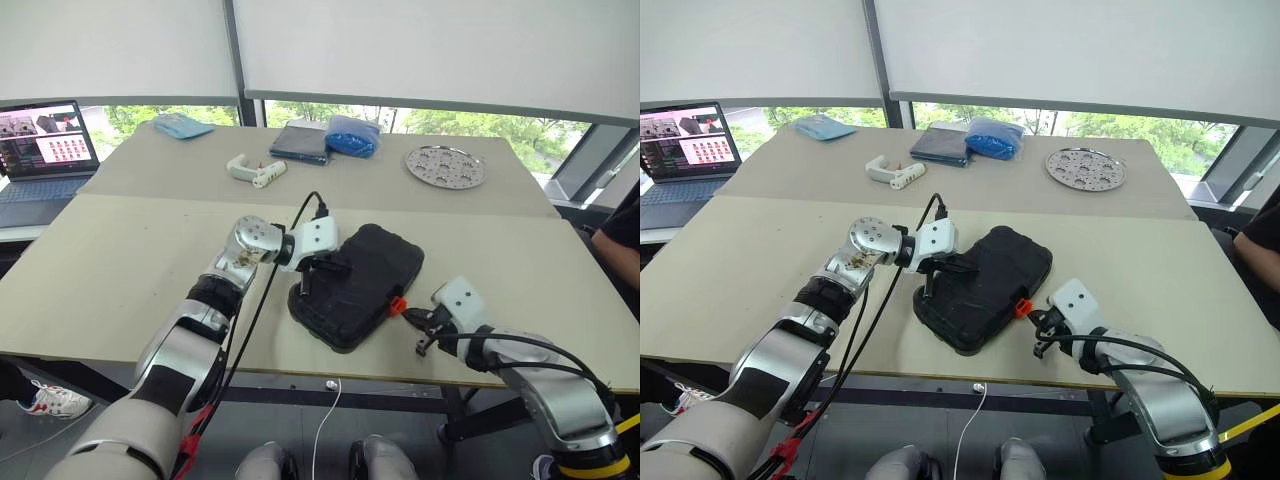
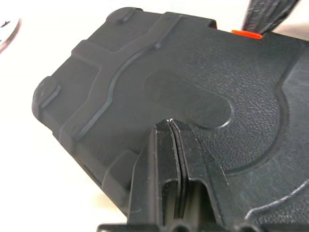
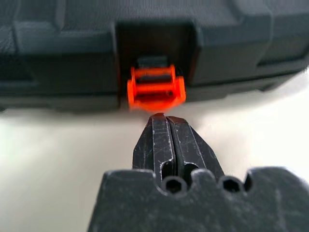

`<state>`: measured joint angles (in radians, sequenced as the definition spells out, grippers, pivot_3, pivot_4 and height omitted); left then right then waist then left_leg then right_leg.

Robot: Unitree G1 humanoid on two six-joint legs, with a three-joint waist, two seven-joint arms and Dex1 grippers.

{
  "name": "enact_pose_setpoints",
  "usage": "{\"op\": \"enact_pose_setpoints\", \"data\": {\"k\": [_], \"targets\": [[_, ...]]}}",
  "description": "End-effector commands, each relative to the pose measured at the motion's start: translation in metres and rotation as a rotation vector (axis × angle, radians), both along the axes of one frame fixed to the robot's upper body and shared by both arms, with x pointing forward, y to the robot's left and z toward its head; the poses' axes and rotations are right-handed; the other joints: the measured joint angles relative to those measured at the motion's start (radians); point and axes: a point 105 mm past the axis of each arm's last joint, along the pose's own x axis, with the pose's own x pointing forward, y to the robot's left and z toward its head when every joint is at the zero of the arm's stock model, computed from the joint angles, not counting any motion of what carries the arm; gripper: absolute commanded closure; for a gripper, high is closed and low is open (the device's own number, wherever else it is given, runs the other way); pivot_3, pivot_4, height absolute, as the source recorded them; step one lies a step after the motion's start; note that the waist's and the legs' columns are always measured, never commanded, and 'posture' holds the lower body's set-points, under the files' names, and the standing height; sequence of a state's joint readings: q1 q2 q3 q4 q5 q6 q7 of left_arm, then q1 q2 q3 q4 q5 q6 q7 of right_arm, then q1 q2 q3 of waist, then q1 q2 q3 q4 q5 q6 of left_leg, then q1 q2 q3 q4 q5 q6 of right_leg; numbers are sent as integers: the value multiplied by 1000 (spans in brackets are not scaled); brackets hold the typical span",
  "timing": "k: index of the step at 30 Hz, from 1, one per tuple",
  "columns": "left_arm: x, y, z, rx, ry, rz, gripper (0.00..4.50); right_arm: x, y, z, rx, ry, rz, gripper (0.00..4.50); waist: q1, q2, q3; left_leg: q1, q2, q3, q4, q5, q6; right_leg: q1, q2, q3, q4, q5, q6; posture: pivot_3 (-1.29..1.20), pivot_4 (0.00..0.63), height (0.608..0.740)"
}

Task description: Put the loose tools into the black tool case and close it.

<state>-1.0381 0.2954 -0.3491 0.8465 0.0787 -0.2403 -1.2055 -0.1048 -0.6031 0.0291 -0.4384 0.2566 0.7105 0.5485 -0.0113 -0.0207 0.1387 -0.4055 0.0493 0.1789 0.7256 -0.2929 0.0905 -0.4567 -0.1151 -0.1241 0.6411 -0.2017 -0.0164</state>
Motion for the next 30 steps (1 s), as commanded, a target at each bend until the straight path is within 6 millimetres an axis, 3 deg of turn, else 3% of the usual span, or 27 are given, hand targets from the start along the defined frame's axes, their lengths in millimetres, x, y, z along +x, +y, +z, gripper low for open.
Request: {"op": "enact_pose_setpoints", "data": {"k": [1, 8, 13, 21, 30], "targets": [[-7, 15, -48, 168, 67, 9, 4427, 4, 14, 32, 55, -110, 44, 4500, -3, 0, 0, 0, 0, 0, 0, 0, 0, 0, 0, 0, 0, 0, 0, 0, 150, 718], [-9, 11, -50, 168, 66, -5, 4427, 2, 31, 44, 91, -122, 89, 4500, -5, 2, -1, 1, 1, 0, 0, 0, -1, 0, 0, 0, 1, 0, 0, 0, 150, 718], [-9, 10, -50, 160, 72, -6, 4427, 4, 30, 33, 66, -94, 83, 4500, -5, 2, -1, 2, 1, 0, 0, 0, -1, 0, 0, 0, 1, 0, 0, 0, 150, 718], [-10, 13, -53, 164, 84, -2, 4427, 10, 36, 53, 84, -157, 97, 4500, -11, 2, -1, 1, 1, 0, 0, 1, -1, 0, -1, 1, 1, 0, 0, 0, 150, 718], [-13, 10, -57, 169, 90, -12, 4427, 13, 43, 49, 56, -146, 124, 4500, -15, 2, -1, 4, 1, 0, -5, 2, -3, 0, 0, 1, 0, 0, -1, 0, 150, 718]]}}
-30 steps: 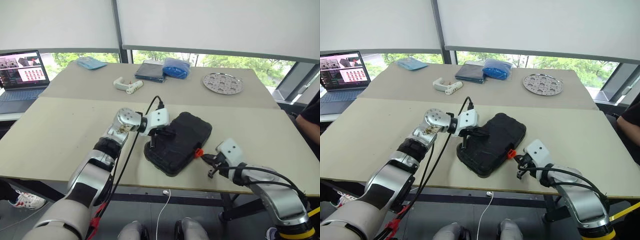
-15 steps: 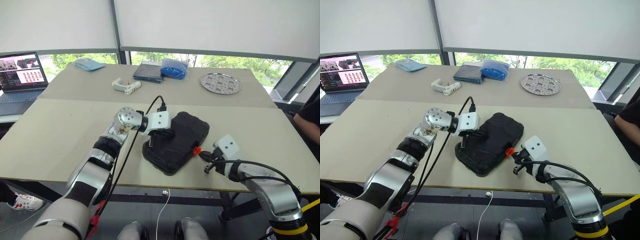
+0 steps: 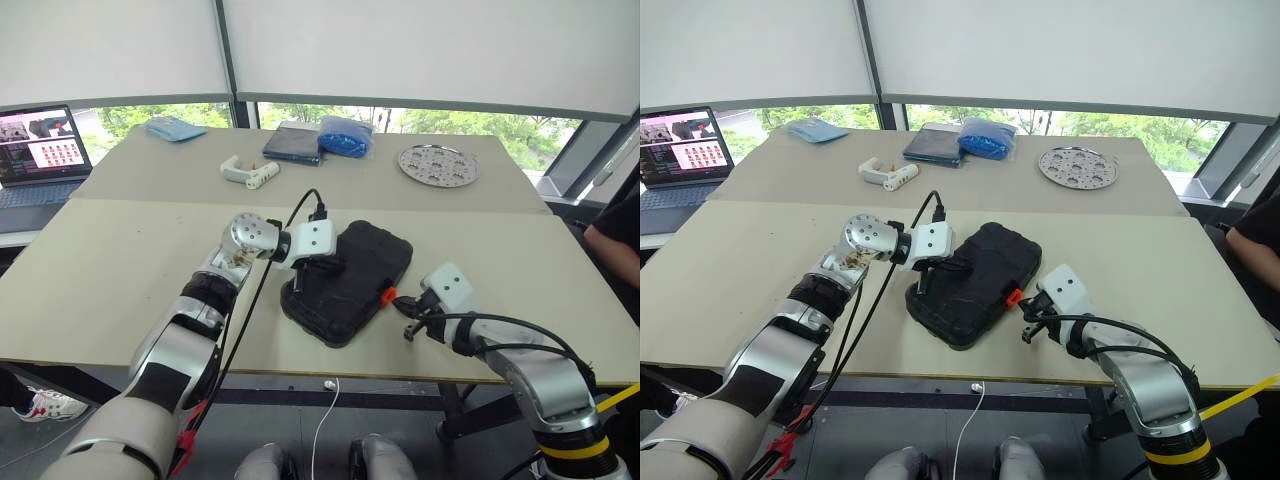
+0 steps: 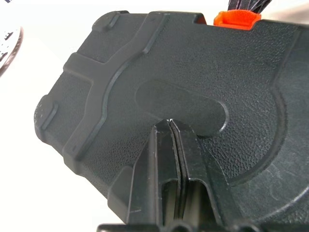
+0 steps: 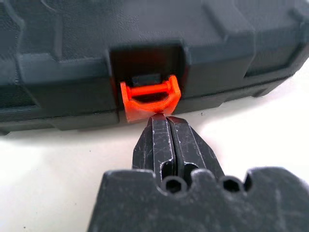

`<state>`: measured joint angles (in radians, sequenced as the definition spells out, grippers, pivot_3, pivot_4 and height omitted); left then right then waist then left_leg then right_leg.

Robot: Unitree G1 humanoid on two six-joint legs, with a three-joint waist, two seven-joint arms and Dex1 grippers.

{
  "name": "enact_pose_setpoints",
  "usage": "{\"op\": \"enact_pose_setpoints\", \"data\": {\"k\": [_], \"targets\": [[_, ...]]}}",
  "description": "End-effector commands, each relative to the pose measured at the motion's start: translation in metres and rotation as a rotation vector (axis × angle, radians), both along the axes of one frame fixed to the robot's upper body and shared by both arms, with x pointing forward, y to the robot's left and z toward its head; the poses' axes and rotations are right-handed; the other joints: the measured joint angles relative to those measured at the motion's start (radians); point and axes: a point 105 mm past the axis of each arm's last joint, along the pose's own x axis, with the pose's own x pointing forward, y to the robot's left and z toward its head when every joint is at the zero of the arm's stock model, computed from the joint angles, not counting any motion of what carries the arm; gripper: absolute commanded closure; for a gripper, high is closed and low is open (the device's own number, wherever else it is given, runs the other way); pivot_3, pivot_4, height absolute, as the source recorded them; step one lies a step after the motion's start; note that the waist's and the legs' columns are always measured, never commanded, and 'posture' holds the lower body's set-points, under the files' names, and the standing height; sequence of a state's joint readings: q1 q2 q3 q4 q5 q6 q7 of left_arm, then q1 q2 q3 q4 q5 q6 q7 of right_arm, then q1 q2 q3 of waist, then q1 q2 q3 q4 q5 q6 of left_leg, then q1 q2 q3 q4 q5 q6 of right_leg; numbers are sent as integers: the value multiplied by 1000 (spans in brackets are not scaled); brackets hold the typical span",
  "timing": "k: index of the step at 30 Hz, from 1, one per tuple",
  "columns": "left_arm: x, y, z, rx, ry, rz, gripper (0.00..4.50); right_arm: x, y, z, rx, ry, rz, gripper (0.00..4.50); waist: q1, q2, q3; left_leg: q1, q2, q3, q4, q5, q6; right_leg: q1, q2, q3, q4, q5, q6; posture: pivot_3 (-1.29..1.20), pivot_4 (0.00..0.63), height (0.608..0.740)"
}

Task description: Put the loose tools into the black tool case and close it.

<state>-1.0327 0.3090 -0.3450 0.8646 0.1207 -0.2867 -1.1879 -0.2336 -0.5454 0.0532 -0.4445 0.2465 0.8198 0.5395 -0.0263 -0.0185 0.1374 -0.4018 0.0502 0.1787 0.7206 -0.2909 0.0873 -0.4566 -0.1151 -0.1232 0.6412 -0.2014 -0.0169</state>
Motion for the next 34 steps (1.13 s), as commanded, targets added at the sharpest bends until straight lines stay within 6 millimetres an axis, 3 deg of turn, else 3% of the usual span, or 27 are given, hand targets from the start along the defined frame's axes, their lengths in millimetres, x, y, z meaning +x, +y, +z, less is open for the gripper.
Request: {"op": "enact_pose_setpoints", "data": {"k": [1, 5, 9, 14, 17, 21, 24, 27, 28, 30, 34], "targets": [[-16, 2, -52, 134, 125, -25, 4427, -2, 21, 28, 12, -120, 103, 4500, -1, 0, 0, 1, 0, 0, -1, 0, 0, 0, 0, 0, 0, 0, 0, 0, 150, 718], [-17, -9, -38, 69, 169, -36, 4427, -9, 7, 20, -7, -86, 77, 4500, 11, 0, -2, 3, -1, 0, -5, 0, -1, 2, 0, 0, -3, 0, -1, 0, 150, 718], [-16, -8, -36, 73, 165, -35, 4427, -14, 6, 14, -12, -69, 79, 4500, 17, 0, -3, 0, -1, 0, -8, 1, -1, 1, 3, -1, -9, -1, -1, 0, 150, 718], [-9, 4, -29, 18, 182, 34, 4427, -16, -9, 26, 6, -109, 39, 4500, 18, -1, -3, -2, -3, 0, -8, 2, -3, 2, 1, -2, -12, -1, 2, 0, 150, 718], [2, 41, -3, -98, 242, 154, 3674, -33, -36, 55, 133, -120, 59, 3651, 18, -1, -1, -4, -3, 0, -8, 2, -3, 0, 1, -2, -12, -1, 2, 0, 150, 718], [2, 90, 27, -197, 295, 255, 2136, -58, -69, 77, 152, -85, 100, 2278, 2, -1, 1, -3, -3, 0, -9, 3, -5, -1, 3, 0, -12, -1, 2, 0, 150, 718], [-11, 124, 51, -251, 334, 281, 1087, -75, -93, 83, 116, -40, 129, 1366, 8, -3, 7, -3, -2, 0, -11, 4, -7, -2, 5, -1, -11, -2, 1, 0, 150, 718], [-38, 167, 72, -229, 370, 311, 5, -92, -119, 87, 67, 38, 164, 269, 20, -5, 12, -5, -2, -1, -10, 5, -8, -2, 5, -2, -12, -3, 0, 0, 150, 718], [-44, 176, 76, -217, 375, 324, 0, -95, -125, 88, 57, 53, 174, 41, 21, -5, 13, -6, -3, -1, -9, 4, -7, -2, 4, -2, -12, -3, 0, 0, 150, 718], [-59, 196, 75, -179, 386, 357, 0, -96, -133, 92, 21, 58, 205, 41, 26, -6, 14, -5, -3, -2, -9, 4, -6, -1, 3, -2, -13, -3, 2, 0, 150, 718], [-64, 198, 71, -188, 360, 376, 0, -87, -139, 94, 16, 30, 221, 41, 34, -2, 16, -5, -6, -2, -8, 1, -3, 0, -2, -1, -13, -3, 6, 0, 150, 718]]}}
